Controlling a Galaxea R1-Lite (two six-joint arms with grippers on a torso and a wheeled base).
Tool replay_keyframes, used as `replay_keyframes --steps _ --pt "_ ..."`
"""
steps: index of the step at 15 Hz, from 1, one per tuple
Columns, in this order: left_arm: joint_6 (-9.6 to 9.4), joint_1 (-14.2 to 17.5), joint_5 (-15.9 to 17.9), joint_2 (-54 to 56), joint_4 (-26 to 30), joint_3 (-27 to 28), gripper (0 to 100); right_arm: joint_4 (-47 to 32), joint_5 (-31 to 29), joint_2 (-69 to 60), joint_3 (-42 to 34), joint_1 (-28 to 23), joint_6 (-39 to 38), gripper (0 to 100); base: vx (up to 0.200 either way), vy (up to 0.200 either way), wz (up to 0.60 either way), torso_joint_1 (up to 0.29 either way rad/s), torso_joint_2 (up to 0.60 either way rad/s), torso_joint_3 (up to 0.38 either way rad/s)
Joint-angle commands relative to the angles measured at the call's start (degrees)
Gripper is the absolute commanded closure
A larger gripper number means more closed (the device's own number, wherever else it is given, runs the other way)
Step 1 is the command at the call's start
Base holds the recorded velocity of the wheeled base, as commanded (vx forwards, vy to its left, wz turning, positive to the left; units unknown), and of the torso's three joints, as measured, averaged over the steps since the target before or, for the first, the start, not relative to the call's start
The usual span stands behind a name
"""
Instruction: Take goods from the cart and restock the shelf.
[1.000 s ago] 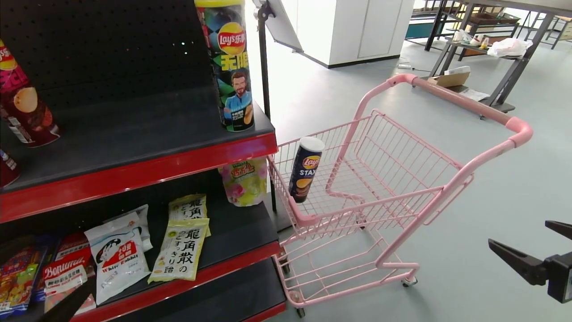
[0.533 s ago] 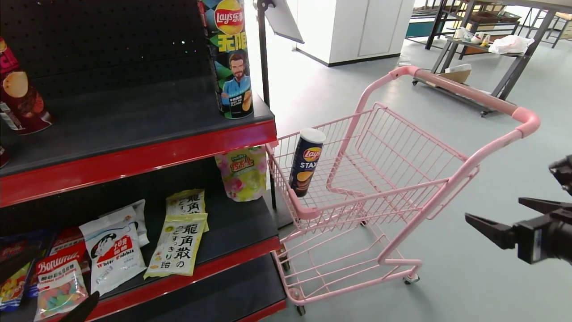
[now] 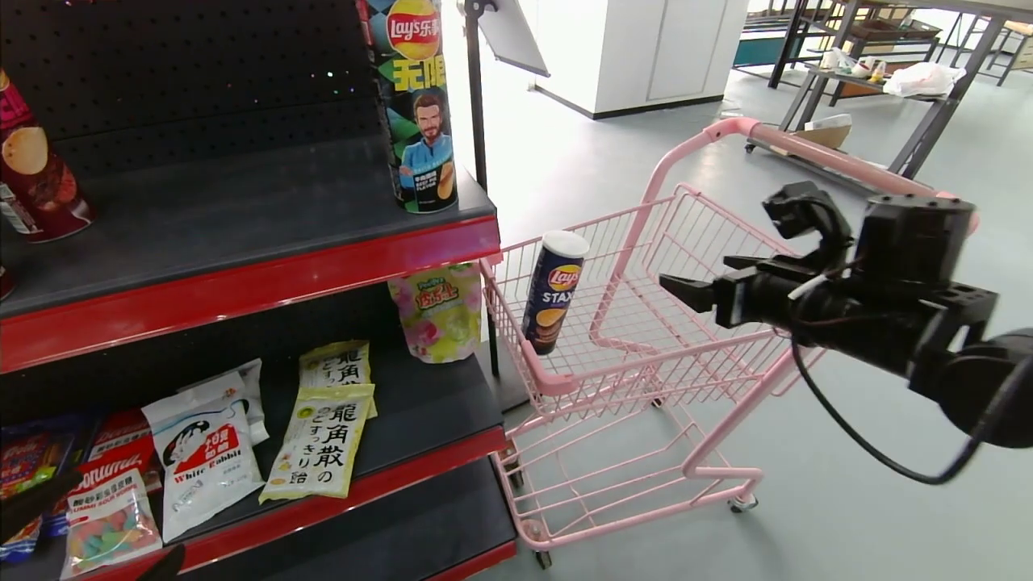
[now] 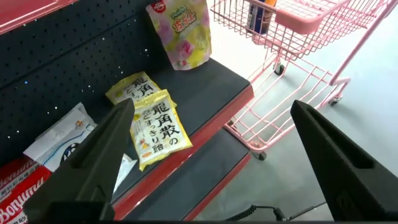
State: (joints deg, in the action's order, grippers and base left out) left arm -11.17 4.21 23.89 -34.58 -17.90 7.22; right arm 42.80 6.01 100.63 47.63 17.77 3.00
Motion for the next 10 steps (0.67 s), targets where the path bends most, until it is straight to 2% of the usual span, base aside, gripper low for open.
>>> replay_keyframes --steps 1,4,8,10 --pt "-0.08 0.01 -0.34 -0.31 0.14 0.08 0 1.67 0.85 14.85 11.52 4.46 -2.21 0 0.000 0.000 0.00 0.000 0.00 0.000" --pt "-0.17 0.01 -0.69 -0.31 1.20 0.08 0 1.67 0.93 19.60 16.97 5.96 -2.47 0 0.000 0.000 0.00 0.000 0.00 0.000" --pt "-0.43 0.01 -1.04 -0.22 1.99 0.08 0 1.67 1.02 21.27 19.17 7.71 -3.26 0 0.000 0.000 0.00 0.000 0.00 0.000" --pt "-0.52 0.01 -1.04 -0.22 2.08 -0.01 0 1.67 0.93 24.17 23.21 8.15 -3.97 0 0.000 0.000 0.00 0.000 0.00 0.000"
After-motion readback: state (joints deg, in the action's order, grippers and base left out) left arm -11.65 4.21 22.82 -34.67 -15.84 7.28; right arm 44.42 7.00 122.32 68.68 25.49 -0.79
